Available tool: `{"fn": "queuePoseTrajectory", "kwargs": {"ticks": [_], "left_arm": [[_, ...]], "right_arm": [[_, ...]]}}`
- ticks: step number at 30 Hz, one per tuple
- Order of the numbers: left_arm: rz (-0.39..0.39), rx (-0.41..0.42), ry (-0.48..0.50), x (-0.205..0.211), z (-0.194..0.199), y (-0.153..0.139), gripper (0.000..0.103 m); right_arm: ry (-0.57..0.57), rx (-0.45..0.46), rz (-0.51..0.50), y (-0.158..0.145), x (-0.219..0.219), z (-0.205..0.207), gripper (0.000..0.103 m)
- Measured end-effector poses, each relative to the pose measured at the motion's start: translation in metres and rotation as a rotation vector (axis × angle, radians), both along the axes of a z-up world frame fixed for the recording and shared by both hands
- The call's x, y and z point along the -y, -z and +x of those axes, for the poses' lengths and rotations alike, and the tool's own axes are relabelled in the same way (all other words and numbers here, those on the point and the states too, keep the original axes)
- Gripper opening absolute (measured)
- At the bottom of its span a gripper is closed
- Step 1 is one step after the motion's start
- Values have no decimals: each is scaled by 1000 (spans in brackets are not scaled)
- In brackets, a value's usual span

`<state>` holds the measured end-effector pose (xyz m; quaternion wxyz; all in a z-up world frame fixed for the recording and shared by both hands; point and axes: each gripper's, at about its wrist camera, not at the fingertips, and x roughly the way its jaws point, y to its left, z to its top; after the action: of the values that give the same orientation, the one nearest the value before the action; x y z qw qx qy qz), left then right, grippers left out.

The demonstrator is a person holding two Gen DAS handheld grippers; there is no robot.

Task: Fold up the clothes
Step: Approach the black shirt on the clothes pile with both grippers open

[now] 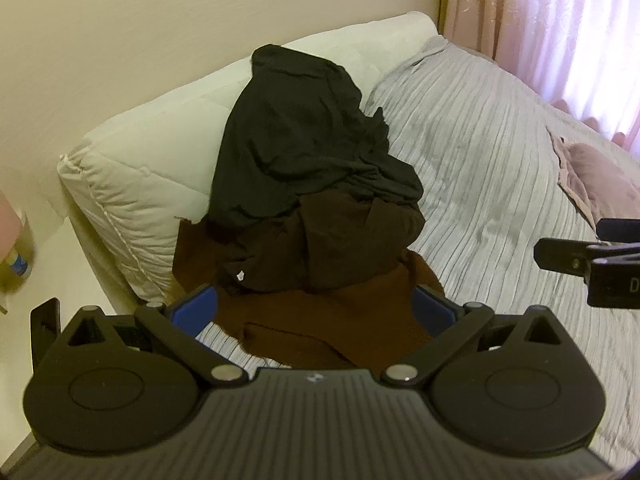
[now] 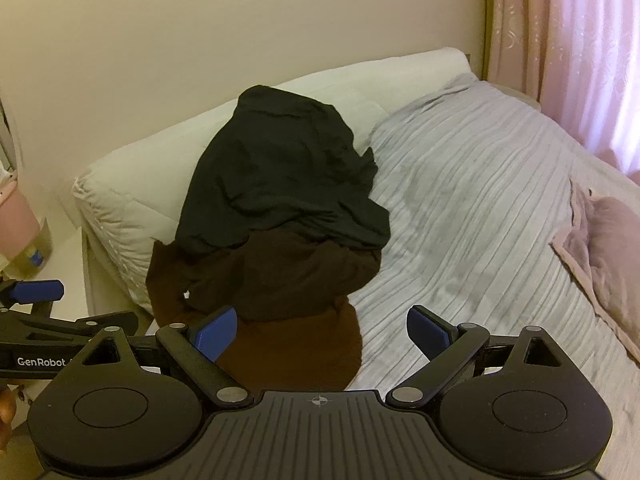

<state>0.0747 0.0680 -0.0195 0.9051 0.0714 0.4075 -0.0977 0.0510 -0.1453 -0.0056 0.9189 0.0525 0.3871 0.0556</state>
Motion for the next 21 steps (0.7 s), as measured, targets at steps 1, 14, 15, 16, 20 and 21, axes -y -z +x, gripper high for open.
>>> {"fn": "queuePoseTrajectory", "kwargs": {"ticks": [1,14,15,16,20,21], "left_arm": [[-1,-2,-4,-2,1,0,102],[-1,-20,-11,-9,12,8,102],[1,-20,-12,-8,13,8,102],[2,-20,-12,-7,13,8,102],[7,-21,-11,-5,16,9,102],[9,-21,-10,-5,16,10,102]], "right_arm": [[-5,-2,-2,0,-1,1,94],[-29,-21,-10,4,-7,19,94],[-30,-22,-9,5,-7,21,94],[-29,-23,-9,5,-7,22,94],[-28,-24,-9,7,-5,25,94],[-28,-25,-8,7,-4,25,94]]}}
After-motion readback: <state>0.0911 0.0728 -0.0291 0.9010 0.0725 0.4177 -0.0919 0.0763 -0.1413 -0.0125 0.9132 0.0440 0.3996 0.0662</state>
